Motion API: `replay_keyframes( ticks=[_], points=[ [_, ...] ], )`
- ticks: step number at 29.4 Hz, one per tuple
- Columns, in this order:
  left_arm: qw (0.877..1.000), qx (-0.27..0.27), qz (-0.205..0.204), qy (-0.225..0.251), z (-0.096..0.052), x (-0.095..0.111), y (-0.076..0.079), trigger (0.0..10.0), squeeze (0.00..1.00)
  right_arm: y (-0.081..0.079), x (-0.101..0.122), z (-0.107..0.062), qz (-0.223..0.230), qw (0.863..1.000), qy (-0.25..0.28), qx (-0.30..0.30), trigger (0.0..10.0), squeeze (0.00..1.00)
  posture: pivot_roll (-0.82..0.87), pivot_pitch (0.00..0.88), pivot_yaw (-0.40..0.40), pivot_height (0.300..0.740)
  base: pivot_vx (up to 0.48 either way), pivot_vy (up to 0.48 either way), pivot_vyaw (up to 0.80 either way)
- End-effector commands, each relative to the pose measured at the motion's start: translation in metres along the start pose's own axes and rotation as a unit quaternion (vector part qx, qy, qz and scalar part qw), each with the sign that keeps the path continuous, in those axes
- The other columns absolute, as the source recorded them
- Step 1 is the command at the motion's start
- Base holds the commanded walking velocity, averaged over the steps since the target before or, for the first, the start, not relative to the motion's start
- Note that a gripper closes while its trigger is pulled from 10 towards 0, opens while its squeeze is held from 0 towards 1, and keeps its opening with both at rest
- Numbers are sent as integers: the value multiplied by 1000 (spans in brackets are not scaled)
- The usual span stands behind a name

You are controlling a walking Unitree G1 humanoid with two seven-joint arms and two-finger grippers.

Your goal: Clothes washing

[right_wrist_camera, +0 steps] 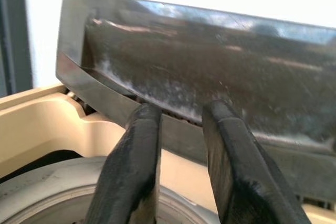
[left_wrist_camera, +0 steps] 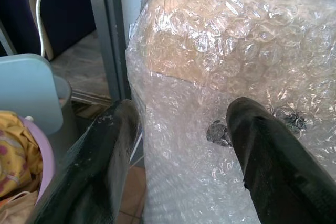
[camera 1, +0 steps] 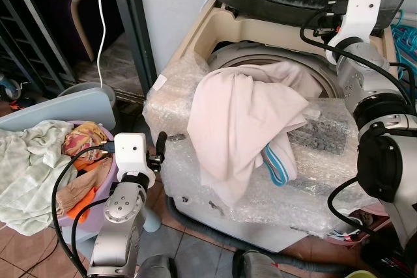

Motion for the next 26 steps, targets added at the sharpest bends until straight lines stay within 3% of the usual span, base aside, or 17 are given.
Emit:
replay_keyframes(
  ticks=[1, 3, 4, 7, 11, 13, 20, 22, 24, 26],
  points=[
    [1000, -1, 3, -7, 0, -3, -2, 10000, 0, -24, 7, -6, -15, 994, 17, 111, 10000, 1000, 4, 54, 15, 740, 0, 0, 0],
    [1000, -8, 3, -8, 1, -3, -1, 10000, 0, -34, 5, -30, 45, 977, 1, 207, 10000, 1000, -6, 52, 27, 740, 0, 0, 0],
    [1000, -9, 3, -7, 1, -2, 0, 10000, 0, -36, 4, -36, 56, 972, -6, 228, 10000, 1000, -7, 51, 29, 740, 0, 0, 0],
    [1000, -13, 5, -3, 4, 0, 2, 10000, 0, -42, 1, -60, 65, 952, -29, 299, 10000, 1000, -14, 49, 40, 740, 0, 0, 0],
    [1000, -18, 6, -1, 6, 1, 3, 10000, 0, -44, -19, -87, 35, 932, -81, 352, 10000, 1000, -21, 46, 45, 740, 0, 0, 0],
    [1000, -18, 8, 0, 8, 2, 2, 10000, 0, -49, -16, -104, 57, 912, -105, 392, 10000, 1000, -20, 45, 43, 740, 0, 0, 0],
    [1000, -17, 7, 0, 7, 1, 2, 10000, 0, -54, -7, -109, 39, 892, -123, 433, 10000, 1000, -16, 47, 39, 740, 0, 0, 0],
    [1000, -17, 6, 0, 7, 1, 2, 10000, 0, -57, -23, -108, 4, 895, -150, 421, 10000, 1000, -15, 47, 38, 740, 0, 0, 0],
    [1000, -15, 6, 0, 7, 1, 2, 10000, 0, -59, -45, -113, -48, 888, -184, 420, 10000, 1000, -11, 49, 39, 740, 0, 0, 0],
    [1000, -15, 7, 0, 8, 1, 1, 10000, 0, -60, -51, -114, -60, 885, -194, 419, 10000, 1000, -11, 50, 39, 740, 0, 0, 0]
  ],
)
Point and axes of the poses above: a point about 5 cm out from each wrist's last joint towards the gripper, its own z axis pointing out of the wrist towards the gripper, its own x axis along the axis of the wrist's last joint, y = z × x, the point moved 3 cm from there along z, pointing out of the wrist towards the gripper, and after that the axes turned 5 degrees about z, right-handed, at the moved point
